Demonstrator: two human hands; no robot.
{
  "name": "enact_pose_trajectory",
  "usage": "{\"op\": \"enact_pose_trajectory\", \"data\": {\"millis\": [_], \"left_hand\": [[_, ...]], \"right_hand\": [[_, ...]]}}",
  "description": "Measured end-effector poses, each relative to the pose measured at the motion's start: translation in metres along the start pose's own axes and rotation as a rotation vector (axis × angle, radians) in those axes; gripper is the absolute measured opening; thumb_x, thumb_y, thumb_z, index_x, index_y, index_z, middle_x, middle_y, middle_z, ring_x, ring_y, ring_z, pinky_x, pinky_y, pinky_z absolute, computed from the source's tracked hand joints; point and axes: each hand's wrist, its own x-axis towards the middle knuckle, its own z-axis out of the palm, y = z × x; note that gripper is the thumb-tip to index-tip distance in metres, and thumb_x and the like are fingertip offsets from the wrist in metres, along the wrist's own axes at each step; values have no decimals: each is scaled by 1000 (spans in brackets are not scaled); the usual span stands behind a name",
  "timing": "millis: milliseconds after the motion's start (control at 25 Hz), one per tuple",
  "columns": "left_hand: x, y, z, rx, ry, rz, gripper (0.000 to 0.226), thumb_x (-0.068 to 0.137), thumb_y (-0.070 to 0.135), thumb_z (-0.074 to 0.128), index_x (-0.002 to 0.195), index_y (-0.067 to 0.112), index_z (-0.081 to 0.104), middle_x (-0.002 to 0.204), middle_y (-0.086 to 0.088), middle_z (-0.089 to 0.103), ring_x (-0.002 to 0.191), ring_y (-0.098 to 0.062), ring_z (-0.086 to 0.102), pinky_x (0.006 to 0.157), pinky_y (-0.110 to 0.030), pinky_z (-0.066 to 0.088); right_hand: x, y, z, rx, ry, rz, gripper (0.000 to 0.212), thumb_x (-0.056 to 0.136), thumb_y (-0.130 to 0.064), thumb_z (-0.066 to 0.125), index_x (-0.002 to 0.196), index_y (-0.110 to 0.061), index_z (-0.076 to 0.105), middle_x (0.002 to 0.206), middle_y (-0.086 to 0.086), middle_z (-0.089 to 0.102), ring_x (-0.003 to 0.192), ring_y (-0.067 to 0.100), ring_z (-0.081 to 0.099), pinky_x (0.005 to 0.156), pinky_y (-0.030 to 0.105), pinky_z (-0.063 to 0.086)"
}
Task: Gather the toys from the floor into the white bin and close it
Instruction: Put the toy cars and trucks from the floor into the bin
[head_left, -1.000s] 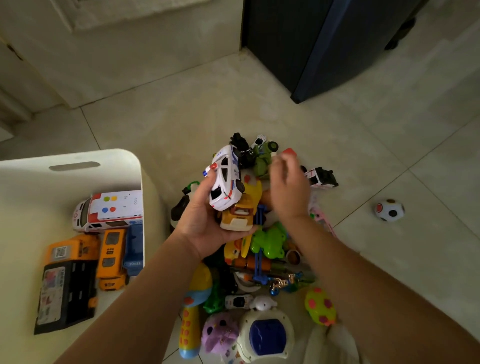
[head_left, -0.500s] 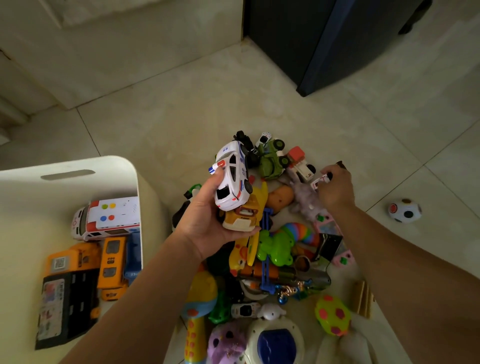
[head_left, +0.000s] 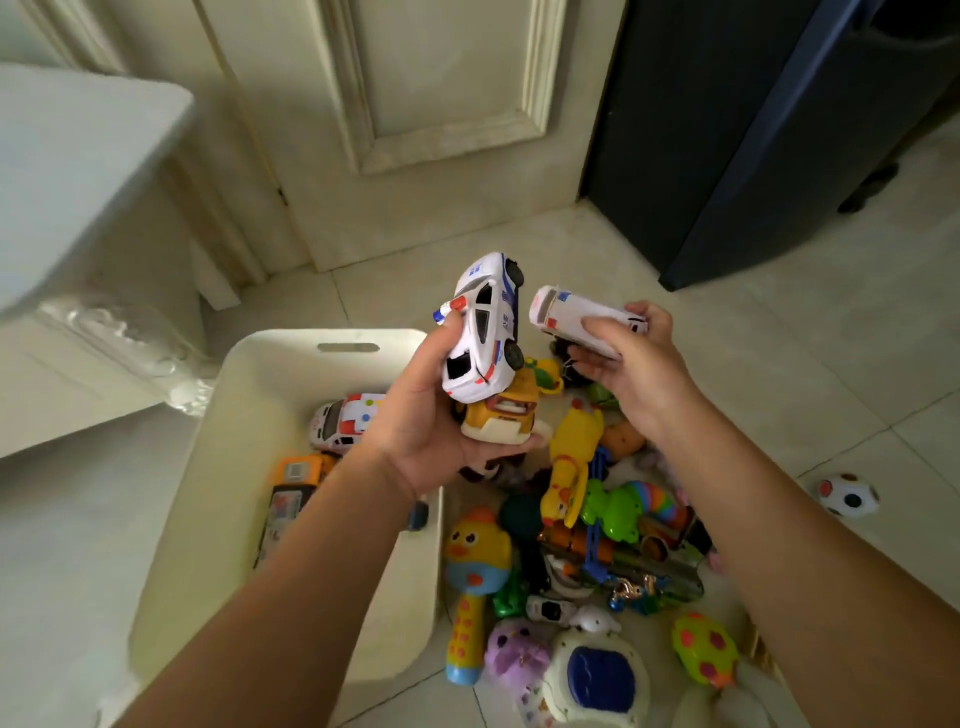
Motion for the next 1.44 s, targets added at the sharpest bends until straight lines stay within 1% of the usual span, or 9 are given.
{"op": "enact_pose_trajectory", "data": {"millis": [120, 240, 400, 640, 960, 1080, 1160, 1240, 1440], "left_hand": [[-58, 26, -31, 4, 22, 108, 56, 82, 65, 53, 106, 16, 67, 91, -12, 59, 81, -29, 56, 100, -63, 40], [-115, 42, -74, -24, 166, 180, 51, 83, 63, 51, 101, 20, 70, 102, -13, 62, 107, -36, 55, 97, -67, 41], [-166, 42, -129, -34, 257, 186, 52, 83, 64, 50, 107, 20, 64, 95, -10, 69, 90, -32, 68, 97, -64, 43], [-176, 28, -166, -42, 353, 131, 51, 83, 61, 49, 112, 23, 67, 99, -8, 72, 88, -26, 70, 88, -55, 51], [-163, 20, -186, -46, 402, 57, 51, 82, 58, 54, 115, 21, 67, 103, -11, 70, 94, -30, 67, 92, -60, 49], [-161, 10, -189, -72, 414, 30, 48, 83, 56, 55, 114, 21, 68, 109, -13, 71, 99, -33, 67, 90, -60, 51], [-158, 2, -186, -105, 397, 18, 46, 85, 54, 55, 112, 20, 70, 110, -13, 71, 98, -32, 67, 86, -58, 53], [-153, -6, -180, -151, 362, 10, 45, 85, 54, 55, 110, 20, 72, 115, -15, 70, 101, -33, 67, 89, -58, 52], [-139, -19, -174, -130, 308, -42, 51, 82, 57, 59, 116, 20, 71, 124, -14, 66, 119, -34, 59, 106, -58, 39]], "right_hand": [[-39, 2, 53, -105, -74, 97, 36, 86, -30, 64, 115, -22, 44, 112, 11, 61, 103, 27, 63, 89, 40, 52], [-72, 35, 102, -355, -113, 159, 44, 77, -38, 69, 114, -18, 55, 106, 7, 65, 97, 23, 61, 71, 31, 48], [-109, 103, 151, -563, -283, 345, 19, 82, -24, 72, 94, -17, 58, 98, 6, 65, 92, 21, 62, 80, 35, 55], [-117, 205, 184, -1262, -594, 516, 45, 79, -34, 74, 110, -7, 58, 106, 12, 62, 96, 26, 62, 79, 34, 50], [-121, 258, 194, -1422, -691, 648, 37, 98, -24, 48, 130, -5, 54, 110, 10, 56, 93, 20, 51, 76, 29, 42], [-108, 232, 192, -1178, -526, 603, 39, 100, -28, 43, 129, -4, 54, 116, 10, 59, 89, 19, 49, 81, 32, 43], [-91, 205, 196, -569, -426, 735, 49, 95, -48, 49, 128, -13, 57, 117, 9, 63, 95, 24, 60, 84, 36, 50], [-82, 183, 202, -148, -552, 874, 60, 85, -63, 54, 128, -22, 59, 128, 11, 63, 112, 35, 62, 94, 55, 50], [-93, 173, 191, -178, -611, 832, 25, 89, -36, 61, 104, -19, 70, 101, 9, 75, 97, 26, 68, 88, 46, 53]]}}
